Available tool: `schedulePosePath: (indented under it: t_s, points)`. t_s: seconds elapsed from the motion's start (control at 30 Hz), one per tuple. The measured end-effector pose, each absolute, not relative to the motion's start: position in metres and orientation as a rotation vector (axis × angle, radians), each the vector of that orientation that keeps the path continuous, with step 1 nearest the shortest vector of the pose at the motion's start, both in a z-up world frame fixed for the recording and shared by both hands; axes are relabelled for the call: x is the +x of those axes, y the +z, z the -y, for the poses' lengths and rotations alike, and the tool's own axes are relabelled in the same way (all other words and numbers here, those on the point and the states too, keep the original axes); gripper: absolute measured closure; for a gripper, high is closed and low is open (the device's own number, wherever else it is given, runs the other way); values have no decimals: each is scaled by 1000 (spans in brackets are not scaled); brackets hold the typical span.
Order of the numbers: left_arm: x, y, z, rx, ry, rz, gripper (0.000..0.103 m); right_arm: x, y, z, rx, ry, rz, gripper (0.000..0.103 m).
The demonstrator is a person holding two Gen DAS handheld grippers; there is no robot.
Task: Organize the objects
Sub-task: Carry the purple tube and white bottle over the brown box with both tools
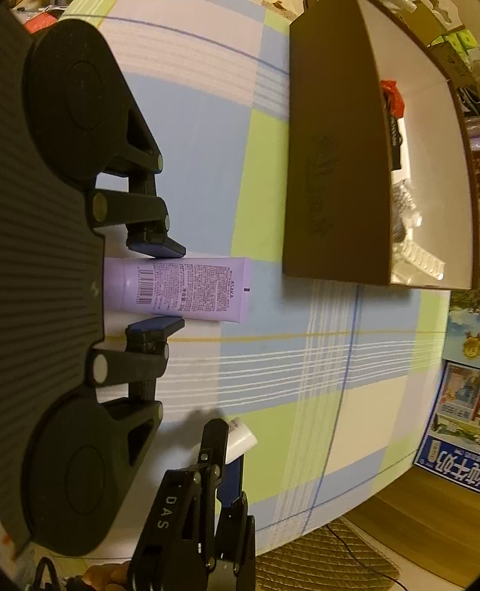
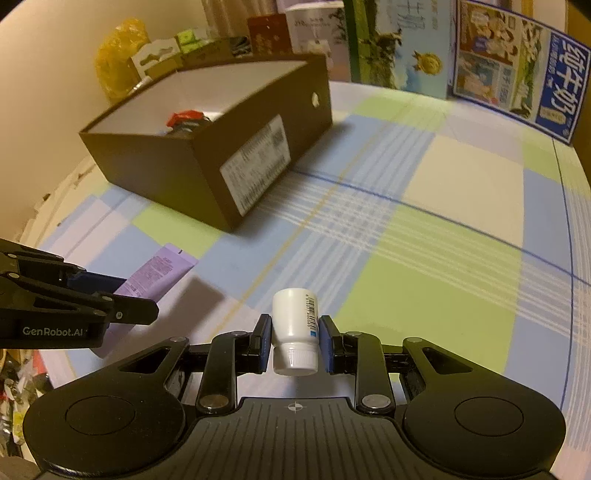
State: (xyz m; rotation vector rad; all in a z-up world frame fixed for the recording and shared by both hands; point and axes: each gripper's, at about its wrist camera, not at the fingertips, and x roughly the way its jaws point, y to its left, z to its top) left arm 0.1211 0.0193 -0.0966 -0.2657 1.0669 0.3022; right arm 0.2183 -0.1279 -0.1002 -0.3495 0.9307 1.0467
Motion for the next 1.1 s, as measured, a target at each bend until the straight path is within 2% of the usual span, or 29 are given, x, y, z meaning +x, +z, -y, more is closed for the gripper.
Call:
schedulePosePath:
  t_s: [0.63,1.1]
  points:
    - [88,-29,-56,-284,319,-914,74,191,-41,78,-295,1191,-791,79]
    - [100,4,-114,-258,348,-825,74,196,-13,2,-240,1219,-765,79]
